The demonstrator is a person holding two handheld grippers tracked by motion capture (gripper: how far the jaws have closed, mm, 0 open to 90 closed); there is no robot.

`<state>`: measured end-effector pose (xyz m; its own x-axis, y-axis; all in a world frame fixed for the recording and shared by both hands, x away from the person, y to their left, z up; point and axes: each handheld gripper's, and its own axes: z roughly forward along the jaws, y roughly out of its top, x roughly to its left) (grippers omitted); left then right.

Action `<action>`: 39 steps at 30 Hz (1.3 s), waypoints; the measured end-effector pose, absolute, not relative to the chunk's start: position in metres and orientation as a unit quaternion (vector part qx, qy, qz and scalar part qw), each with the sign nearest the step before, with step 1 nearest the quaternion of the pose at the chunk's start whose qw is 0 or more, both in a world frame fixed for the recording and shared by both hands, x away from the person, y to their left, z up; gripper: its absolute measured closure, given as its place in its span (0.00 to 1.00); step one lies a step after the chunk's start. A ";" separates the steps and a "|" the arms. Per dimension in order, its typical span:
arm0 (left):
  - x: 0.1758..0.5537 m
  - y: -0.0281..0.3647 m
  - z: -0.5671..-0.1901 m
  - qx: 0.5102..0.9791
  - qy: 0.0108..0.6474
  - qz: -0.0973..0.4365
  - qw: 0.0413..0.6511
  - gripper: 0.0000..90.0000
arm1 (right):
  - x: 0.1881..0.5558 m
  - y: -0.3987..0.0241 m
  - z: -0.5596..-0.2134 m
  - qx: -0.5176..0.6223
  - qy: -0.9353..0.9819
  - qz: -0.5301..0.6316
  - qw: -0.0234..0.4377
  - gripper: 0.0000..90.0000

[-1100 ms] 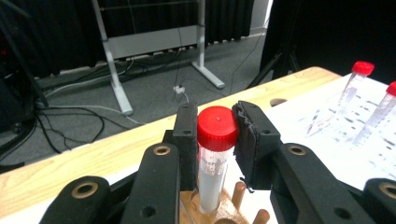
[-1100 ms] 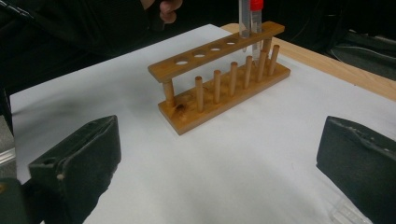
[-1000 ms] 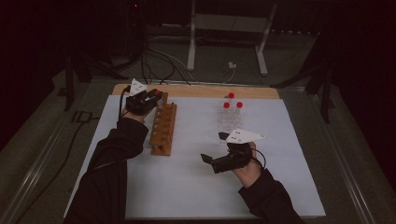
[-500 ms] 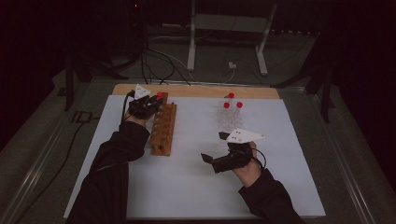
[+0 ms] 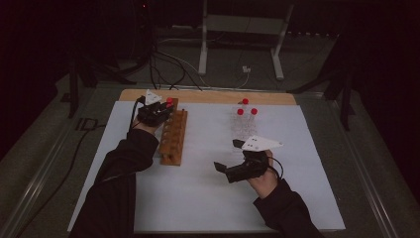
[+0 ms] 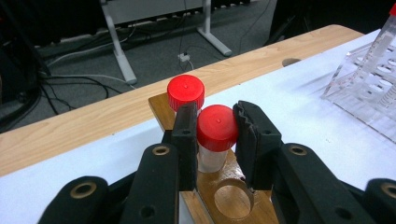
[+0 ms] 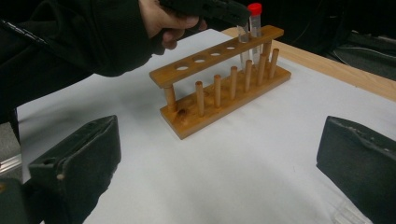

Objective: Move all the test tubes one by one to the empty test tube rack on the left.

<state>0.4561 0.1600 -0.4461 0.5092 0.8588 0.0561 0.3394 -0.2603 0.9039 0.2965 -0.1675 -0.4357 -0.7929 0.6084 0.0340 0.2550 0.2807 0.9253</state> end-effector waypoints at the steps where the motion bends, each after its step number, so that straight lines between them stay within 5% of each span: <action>1: 0.456 0.160 -0.446 0.741 0.405 0.287 0.452 0.78 | 0.297 -0.168 -0.435 0.276 0.782 0.534 0.166 0.00; 17: 0.421 0.179 -0.426 0.741 0.383 0.260 0.486 0.08 | 0.306 -0.185 -0.422 0.284 0.764 0.540 0.212 0.00; 34: 0.344 0.184 -0.435 0.760 0.290 0.216 0.539 0.02 | 0.360 -0.229 -0.431 0.373 0.733 0.495 0.280 0.00; 39: 0.334 0.182 -0.441 0.768 0.278 0.198 0.543 0.02 | 0.377 -0.238 -0.442 0.411 0.724 0.476 0.283 0.09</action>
